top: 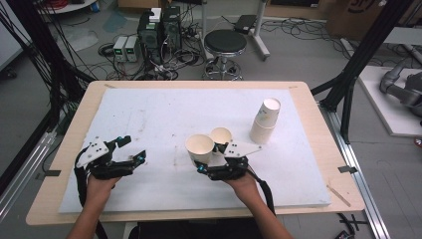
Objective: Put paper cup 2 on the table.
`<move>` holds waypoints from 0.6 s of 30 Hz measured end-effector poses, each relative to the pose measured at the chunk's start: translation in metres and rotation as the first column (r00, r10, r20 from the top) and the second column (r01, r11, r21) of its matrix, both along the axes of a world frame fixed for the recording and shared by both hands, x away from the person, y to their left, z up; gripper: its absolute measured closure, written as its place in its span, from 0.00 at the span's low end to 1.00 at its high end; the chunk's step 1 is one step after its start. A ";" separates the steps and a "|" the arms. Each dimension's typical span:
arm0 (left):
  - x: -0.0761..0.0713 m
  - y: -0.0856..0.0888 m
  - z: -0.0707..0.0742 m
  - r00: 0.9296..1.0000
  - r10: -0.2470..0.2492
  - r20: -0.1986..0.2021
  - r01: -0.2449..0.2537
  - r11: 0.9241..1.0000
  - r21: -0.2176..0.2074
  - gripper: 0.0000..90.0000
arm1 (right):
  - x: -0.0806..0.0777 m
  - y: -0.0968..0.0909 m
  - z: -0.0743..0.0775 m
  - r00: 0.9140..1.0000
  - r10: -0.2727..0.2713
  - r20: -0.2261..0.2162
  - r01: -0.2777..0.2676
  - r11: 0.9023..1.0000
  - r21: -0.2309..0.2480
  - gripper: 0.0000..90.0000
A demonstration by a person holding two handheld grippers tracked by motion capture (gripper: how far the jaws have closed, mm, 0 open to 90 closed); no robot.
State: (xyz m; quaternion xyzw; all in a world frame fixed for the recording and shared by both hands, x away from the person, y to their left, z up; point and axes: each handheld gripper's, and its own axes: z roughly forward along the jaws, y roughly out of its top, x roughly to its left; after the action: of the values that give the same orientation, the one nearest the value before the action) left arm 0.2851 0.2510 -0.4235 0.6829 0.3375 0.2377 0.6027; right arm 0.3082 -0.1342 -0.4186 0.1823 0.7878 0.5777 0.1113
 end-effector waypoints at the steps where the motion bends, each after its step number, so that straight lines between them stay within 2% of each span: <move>1: 0.000 0.000 0.000 1.000 0.000 0.000 0.000 1.000 0.000 0.21 | 0.000 0.000 0.000 1.000 0.000 0.000 0.000 1.000 0.000 0.39; 3: -0.001 0.004 0.000 1.000 0.010 0.002 -0.010 1.000 -0.006 0.21 | 0.005 0.014 -0.005 1.000 -0.019 -0.008 0.019 1.000 -0.023 0.39; 9: -0.001 0.007 0.000 1.000 0.023 0.006 -0.023 1.000 -0.008 0.21 | 0.011 0.036 -0.014 0.998 -0.043 -0.038 0.040 0.997 -0.070 0.39; 10: -0.001 0.008 0.000 1.000 0.027 0.005 -0.027 1.000 -0.006 0.21 | 0.014 0.043 -0.018 0.996 -0.070 -0.055 0.064 0.993 -0.097 0.39; 13: -0.001 0.009 0.000 0.999 0.032 0.006 -0.032 0.999 -0.008 0.21 | 0.018 0.052 -0.024 0.993 -0.092 -0.072 0.083 0.989 -0.123 0.39; 17: -0.001 0.010 0.000 0.999 0.036 0.002 -0.036 0.999 -0.016 0.21 | 0.021 0.059 -0.027 0.992 -0.097 -0.086 0.083 0.984 -0.156 0.39; 18: -0.001 0.010 -0.001 0.999 0.034 0.002 -0.034 0.999 -0.013 0.21 | 0.023 0.064 -0.029 0.991 -0.102 -0.087 0.083 0.978 -0.192 0.39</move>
State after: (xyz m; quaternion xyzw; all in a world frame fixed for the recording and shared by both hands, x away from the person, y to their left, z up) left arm 0.2840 0.2609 -0.4242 0.6728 0.3500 0.2466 0.6033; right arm 0.3308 -0.0703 -0.4476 0.2352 0.8339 0.4855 0.1166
